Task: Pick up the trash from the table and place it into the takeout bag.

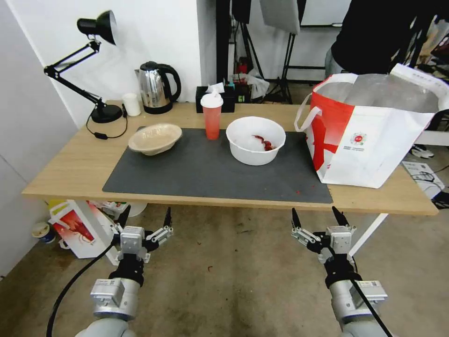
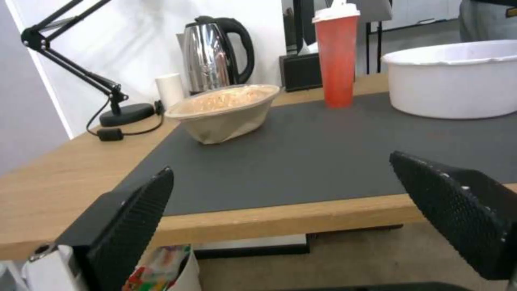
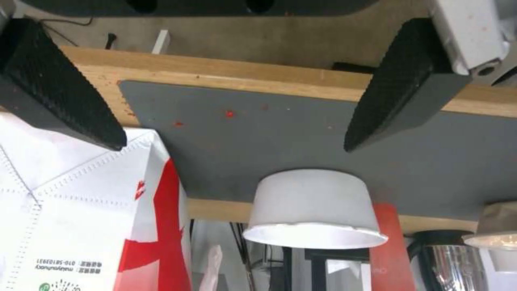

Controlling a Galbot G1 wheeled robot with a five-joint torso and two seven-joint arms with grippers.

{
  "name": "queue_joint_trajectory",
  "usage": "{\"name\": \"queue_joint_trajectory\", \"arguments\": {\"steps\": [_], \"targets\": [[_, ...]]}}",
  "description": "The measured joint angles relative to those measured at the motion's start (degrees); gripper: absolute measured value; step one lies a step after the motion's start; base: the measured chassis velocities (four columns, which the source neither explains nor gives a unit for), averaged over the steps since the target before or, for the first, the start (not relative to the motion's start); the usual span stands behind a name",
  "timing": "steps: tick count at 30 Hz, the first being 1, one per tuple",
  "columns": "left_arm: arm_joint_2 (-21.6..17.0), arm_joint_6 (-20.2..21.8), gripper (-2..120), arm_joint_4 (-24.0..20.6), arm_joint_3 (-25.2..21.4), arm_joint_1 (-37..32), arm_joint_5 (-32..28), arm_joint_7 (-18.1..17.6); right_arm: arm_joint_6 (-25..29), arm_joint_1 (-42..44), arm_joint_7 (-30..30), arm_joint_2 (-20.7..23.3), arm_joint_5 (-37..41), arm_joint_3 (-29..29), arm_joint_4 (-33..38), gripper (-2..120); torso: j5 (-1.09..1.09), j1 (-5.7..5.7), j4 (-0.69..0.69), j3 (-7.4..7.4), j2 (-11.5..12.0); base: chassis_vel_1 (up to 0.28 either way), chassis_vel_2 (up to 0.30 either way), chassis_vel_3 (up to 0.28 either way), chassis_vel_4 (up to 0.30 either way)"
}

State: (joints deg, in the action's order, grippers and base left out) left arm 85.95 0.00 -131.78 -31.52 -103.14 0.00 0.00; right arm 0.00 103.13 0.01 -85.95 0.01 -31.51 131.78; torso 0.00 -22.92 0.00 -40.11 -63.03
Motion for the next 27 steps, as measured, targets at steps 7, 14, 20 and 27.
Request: {"name": "queue_joint_trajectory", "arguments": {"steps": [7,14,20,27], "targets": [[0.0,0.0,100,0.0,0.0,0.0,0.0,0.0,0.0,0.0,0.0,0.0,0.0,0.0,0.0,100,0.00,0.00,0.00,0.00,0.0,0.000,0.000,0.000,0.000],[0.0,0.0,100,0.0,0.0,0.0,0.0,0.0,0.0,0.0,0.0,0.0,0.0,0.0,0.0,100,0.00,0.00,0.00,0.00,0.0,0.000,0.000,0.000,0.000],[0.0,0.0,100,0.0,0.0,0.0,0.0,0.0,0.0,-0.1,0.1,0.3,0.2,0.1,0.0,100,0.00,0.00,0.00,0.00,0.0,0.000,0.000,0.000,0.000],[0.0,0.0,100,0.0,0.0,0.0,0.0,0.0,-0.5,-2.6,4.9,7.9,4.6,3.0,-0.7,100,0.01,0.00,0.00,0.00,0.0,0.000,0.000,0.000,0.000]]}}
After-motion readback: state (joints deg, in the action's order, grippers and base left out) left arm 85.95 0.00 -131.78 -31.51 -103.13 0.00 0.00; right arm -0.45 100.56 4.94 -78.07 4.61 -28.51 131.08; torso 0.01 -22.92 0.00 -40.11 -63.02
